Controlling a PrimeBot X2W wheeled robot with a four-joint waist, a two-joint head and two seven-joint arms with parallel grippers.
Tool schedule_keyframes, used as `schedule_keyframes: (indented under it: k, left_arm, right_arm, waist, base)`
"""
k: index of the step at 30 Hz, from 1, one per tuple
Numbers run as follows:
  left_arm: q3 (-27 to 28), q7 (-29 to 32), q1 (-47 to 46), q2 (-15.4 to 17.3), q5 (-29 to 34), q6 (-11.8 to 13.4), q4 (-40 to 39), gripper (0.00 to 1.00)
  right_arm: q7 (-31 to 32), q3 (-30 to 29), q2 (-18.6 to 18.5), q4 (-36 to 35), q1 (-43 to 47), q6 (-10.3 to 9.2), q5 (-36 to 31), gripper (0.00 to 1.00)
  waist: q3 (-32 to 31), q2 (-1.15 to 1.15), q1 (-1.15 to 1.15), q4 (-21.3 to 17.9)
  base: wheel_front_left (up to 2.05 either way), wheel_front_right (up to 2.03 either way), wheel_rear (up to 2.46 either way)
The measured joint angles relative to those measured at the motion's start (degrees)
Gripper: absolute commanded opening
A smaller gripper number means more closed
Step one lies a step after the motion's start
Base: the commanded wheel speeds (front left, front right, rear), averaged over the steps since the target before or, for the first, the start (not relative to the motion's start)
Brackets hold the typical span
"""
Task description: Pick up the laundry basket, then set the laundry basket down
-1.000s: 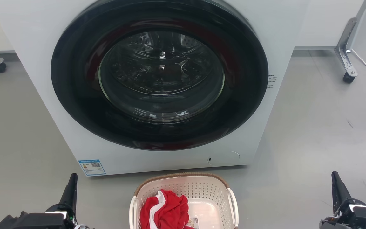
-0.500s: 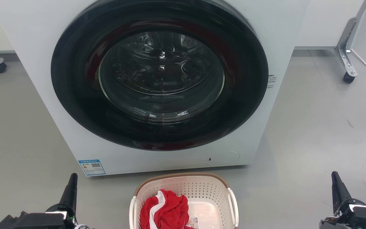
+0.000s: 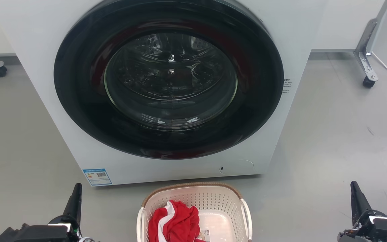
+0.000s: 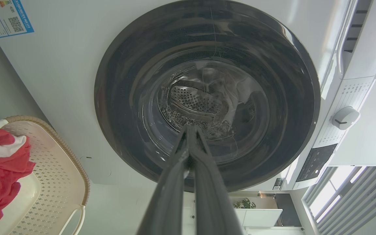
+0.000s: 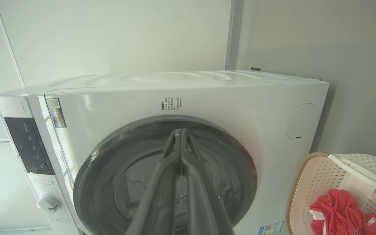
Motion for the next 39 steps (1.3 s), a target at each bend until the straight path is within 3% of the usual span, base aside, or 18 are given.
schedule_keyframes:
  k: [39]
  left_arm:
    - [0.0, 0.0, 0.0, 0.0, 0.0, 0.0, 0.0, 0.00]
  right_arm:
    - [0.0, 0.0, 0.0, 0.0, 0.0, 0.00, 0.0, 0.00]
  waist:
    - [0.0, 0.00, 0.00, 0.0]
  base:
    - [0.00, 0.00, 0.00]
